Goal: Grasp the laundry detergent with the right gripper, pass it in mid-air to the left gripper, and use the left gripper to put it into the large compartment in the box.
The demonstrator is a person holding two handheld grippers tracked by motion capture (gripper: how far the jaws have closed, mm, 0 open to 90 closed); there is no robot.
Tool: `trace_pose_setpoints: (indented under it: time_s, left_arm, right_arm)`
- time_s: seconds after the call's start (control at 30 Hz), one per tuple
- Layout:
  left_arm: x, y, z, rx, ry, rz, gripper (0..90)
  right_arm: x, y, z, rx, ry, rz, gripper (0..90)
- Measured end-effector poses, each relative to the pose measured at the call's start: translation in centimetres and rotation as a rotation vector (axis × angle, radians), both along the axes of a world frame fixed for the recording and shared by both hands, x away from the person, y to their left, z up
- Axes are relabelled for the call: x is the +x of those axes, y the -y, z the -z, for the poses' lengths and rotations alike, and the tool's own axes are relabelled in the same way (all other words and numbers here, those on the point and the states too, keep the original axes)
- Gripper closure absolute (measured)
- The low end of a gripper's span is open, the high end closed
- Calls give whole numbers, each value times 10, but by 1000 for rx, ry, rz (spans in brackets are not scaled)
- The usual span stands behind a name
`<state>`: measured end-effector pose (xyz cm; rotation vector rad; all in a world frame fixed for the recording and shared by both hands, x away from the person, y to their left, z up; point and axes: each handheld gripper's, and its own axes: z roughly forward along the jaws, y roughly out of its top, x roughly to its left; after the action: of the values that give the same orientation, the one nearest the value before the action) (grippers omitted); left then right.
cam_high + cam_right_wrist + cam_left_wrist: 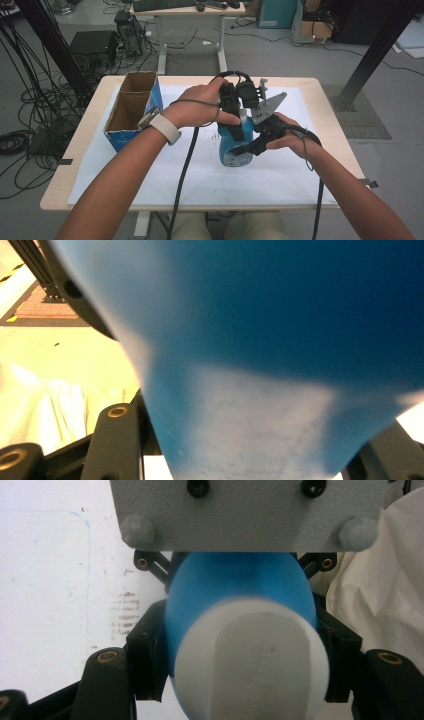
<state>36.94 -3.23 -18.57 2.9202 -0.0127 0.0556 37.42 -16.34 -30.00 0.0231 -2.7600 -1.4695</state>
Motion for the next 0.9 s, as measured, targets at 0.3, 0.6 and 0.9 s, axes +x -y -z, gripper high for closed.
trace_pose_setpoints:
  time_s: [0.3, 0.6, 0.9]
  left_arm:
    - [1, 0, 0, 2, -1, 9, 373]
    - [0, 0, -1, 1, -5, -4, 374]
    - [2, 0, -1, -4, -14, -3, 376]
  right_arm:
    - [0, 0, 0, 0, 1, -1, 430]
    - [0, -1, 0, 2, -2, -2, 429]
    - [0, 0, 1, 16, -18, -7, 427]
